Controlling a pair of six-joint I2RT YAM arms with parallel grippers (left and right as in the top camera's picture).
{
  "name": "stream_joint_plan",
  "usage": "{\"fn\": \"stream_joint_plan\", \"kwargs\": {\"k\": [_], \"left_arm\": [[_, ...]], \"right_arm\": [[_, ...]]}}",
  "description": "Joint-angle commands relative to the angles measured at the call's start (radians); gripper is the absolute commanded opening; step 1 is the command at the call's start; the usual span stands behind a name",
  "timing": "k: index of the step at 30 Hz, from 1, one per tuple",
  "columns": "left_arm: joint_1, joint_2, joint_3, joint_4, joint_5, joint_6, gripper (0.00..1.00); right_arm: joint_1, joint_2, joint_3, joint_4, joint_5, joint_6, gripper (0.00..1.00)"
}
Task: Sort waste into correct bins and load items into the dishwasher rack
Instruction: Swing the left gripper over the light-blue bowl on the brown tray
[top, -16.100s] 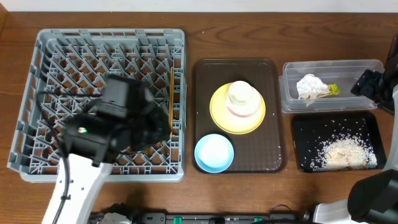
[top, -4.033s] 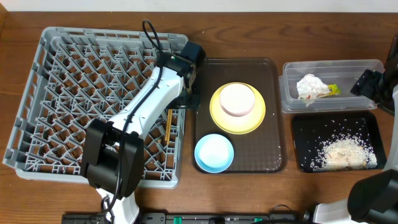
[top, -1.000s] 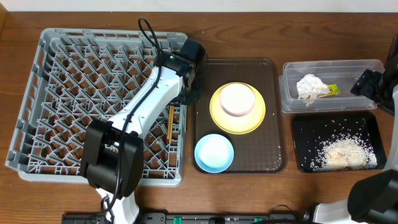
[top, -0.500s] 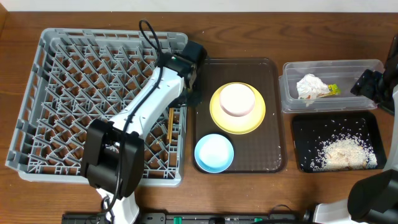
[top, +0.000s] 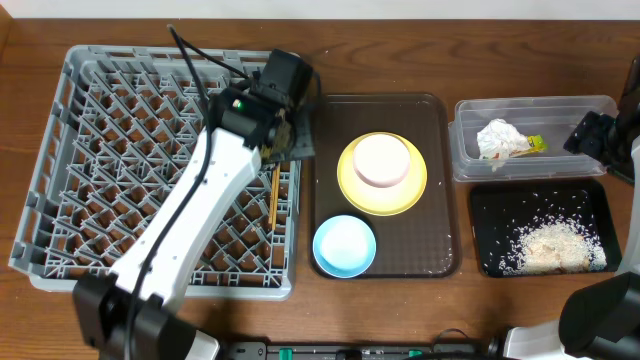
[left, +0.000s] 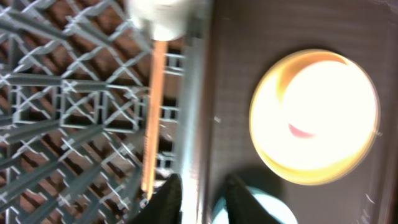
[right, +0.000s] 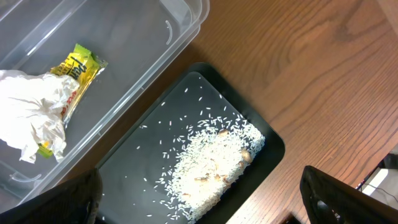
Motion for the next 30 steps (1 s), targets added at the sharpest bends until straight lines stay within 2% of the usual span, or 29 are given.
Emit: {"fn": "stream_joint_plan", "kwargs": {"k": [1, 7, 9, 15, 18, 20, 21, 24, 30], "left_arm": [[-0.064, -0.009, 0.014, -0.033, 0.083, -0.002, 0.22], [-0.226, 0.006, -0.034, -0.014, 0.098, -0.032, 0.19], [-0.273, 0.016, -0.043, -0.002, 0.097, -0.032, 0.06], [-0.395, 0.05, -0.071, 0.074, 0.097, -0.032, 0.06], [-0.441, 0.081, -0.072, 0.072, 0.097, -0.037, 0.09], [-0.469, 0.101, -0.079, 0.071, 0.068, -0.064, 0.21], [-0.481, 0.109, -0.082, 0.066, 0.042, -0.082, 0.24], [-0.513, 0.138, -0.083, 0.049, -0.031, -0.119, 0.25], [-0.558, 0.188, -0.086, 0.046, -0.081, -0.122, 0.25]], "right_arm": [[-0.009, -0.017, 0.005, 0.0, 0.011, 0.013, 0.99], [-0.009, -0.017, 0.005, 0.0, 0.011, 0.013, 0.99], [-0.009, -0.017, 0.005, 0.0, 0.011, 0.013, 0.99], [-0.009, -0.017, 0.005, 0.0, 0.011, 0.013, 0.99], [-0.009, -0.017, 0.005, 0.0, 0.011, 0.013, 0.99], [-0.009, -0.017, 0.005, 0.0, 0.011, 0.013, 0.99], [-0.009, -0.017, 0.005, 0.0, 0.011, 0.013, 0.99], [-0.009, -0.017, 0.005, 0.0, 0.011, 0.013, 0.99], [-0.009, -0.017, 0.005, 0.0, 0.011, 0.013, 0.99]]}}
